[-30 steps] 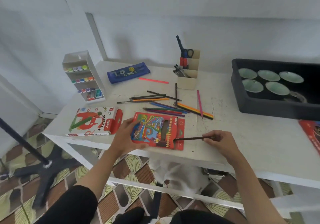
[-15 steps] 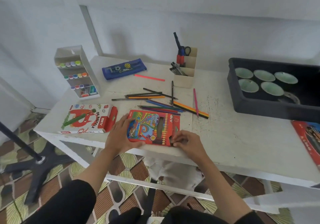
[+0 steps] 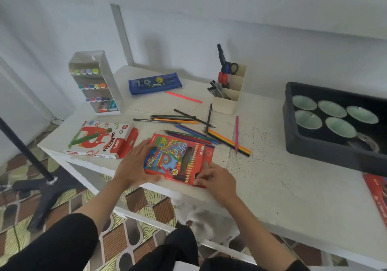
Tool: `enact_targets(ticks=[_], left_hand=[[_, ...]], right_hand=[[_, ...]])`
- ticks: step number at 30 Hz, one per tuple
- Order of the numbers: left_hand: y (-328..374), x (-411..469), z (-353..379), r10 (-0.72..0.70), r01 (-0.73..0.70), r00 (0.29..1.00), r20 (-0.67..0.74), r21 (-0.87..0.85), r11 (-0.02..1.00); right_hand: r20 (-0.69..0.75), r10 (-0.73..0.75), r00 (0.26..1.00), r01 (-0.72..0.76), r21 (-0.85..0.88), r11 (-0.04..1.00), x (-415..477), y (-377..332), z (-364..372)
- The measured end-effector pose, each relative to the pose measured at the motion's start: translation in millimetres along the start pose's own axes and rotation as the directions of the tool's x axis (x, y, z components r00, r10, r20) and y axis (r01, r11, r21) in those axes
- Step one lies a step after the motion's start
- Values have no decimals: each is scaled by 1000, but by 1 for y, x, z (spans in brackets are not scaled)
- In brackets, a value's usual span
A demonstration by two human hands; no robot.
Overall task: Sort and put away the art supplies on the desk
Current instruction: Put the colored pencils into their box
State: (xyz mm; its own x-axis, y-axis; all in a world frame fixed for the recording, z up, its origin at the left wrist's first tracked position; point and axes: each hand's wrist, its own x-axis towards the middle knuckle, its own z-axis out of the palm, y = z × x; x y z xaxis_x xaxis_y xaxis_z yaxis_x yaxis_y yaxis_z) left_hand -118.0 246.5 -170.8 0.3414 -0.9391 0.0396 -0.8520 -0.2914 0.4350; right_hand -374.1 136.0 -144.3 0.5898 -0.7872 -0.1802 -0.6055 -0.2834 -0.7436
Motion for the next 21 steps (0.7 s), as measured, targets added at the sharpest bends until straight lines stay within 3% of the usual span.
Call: enact_targets(ticks=[3, 5, 7, 10, 12, 16, 18, 21], left_hand=[[1, 0, 0, -6, 6, 1000, 5, 13, 1000], [1, 0, 1, -6, 6, 1000, 2, 15, 1000], [0, 0, 2, 11, -11, 1000, 7, 15, 1000], [-1, -1, 2, 15, -16, 1000, 5, 20, 1000], [0, -1, 2, 1, -1, 1000, -6, 19, 1000], [2, -1, 0, 0, 0, 1000, 11, 44, 999], [3, -1, -1, 2, -3, 1000, 19, 57, 998], [4, -2, -3, 0, -3, 999, 33, 78, 997]], right_hand=[[71, -10, 997, 11, -6, 1000, 1, -1, -7], [24, -21, 999, 19, 101, 995, 8, 1, -19], [-141, -25, 990, 55, 212, 976, 21, 6, -37], [-441, 32, 897, 53, 177, 983, 44, 17, -62], [-512, 106, 852, -31, 154, 988, 58, 26, -73], [-349, 271, 897, -293, -9, 956, 78, 35, -78], [-321, 273, 907, -311, -75, 947, 81, 34, -80], [-312, 289, 905, -313, -28, 949, 81, 32, -86]])
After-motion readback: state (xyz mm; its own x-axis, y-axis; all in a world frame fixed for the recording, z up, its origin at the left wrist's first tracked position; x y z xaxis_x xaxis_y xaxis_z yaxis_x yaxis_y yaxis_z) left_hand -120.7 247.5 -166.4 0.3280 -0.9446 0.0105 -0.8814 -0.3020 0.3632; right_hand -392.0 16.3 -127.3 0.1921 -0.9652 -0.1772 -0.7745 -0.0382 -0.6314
